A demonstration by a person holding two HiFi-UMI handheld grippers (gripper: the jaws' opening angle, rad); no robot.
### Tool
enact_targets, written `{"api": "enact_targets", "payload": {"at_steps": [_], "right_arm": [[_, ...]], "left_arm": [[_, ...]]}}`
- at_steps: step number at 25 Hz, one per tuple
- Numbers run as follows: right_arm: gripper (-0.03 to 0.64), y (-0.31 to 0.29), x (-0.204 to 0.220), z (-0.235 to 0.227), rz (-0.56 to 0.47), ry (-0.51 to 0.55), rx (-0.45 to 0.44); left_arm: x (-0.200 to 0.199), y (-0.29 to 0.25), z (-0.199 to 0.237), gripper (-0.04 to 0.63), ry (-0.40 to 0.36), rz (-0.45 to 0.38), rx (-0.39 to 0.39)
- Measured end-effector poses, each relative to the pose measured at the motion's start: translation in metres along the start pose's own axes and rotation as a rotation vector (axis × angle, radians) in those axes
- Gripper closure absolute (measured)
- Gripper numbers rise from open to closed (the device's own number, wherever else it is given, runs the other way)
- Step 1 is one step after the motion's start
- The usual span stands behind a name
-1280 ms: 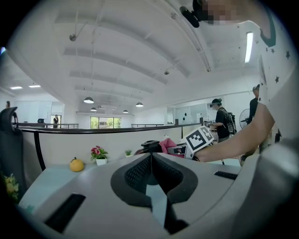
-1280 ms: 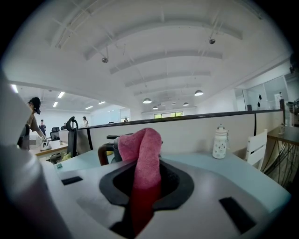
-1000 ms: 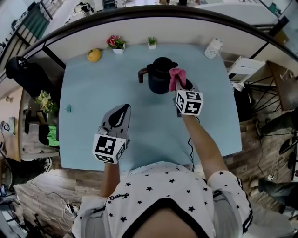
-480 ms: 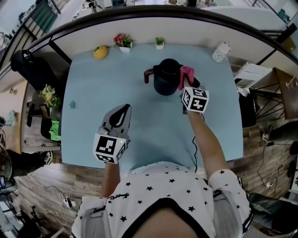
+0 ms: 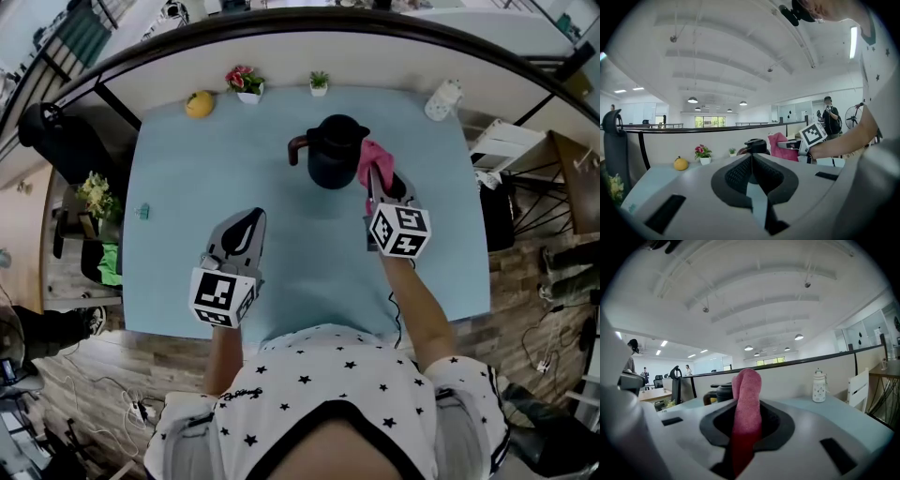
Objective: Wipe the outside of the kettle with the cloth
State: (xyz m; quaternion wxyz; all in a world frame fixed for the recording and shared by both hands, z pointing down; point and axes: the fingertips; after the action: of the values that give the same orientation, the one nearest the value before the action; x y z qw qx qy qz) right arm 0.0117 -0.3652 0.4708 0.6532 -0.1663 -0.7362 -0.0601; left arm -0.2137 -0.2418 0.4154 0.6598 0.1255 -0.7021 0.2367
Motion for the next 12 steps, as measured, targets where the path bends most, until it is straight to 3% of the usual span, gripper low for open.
{"api": "enact_targets", "payload": {"at_steps": [8,12], "right_arm": [[0.558,-0.004,0.014,0.089,0.013,-0.01,-0.184],[0.558,-0.022,0.031,0.117,0.052,0.035,-0.198]], "left_arm": [[0.002,0.004,0.003,0.565,-0.003,0.001,0.003],[0.001,0.008,0.008,0.565,-0.002,-0.002,0.001]]}}
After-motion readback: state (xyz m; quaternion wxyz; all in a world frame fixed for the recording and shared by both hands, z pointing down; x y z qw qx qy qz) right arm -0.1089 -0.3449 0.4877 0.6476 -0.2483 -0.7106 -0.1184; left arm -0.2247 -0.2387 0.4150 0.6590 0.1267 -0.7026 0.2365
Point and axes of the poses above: the fingertips, and each gripper's own axes: y backward along the fingers, z to its left, x out of its underside, and after that the axes turned 5 degrees about -z, right-handed
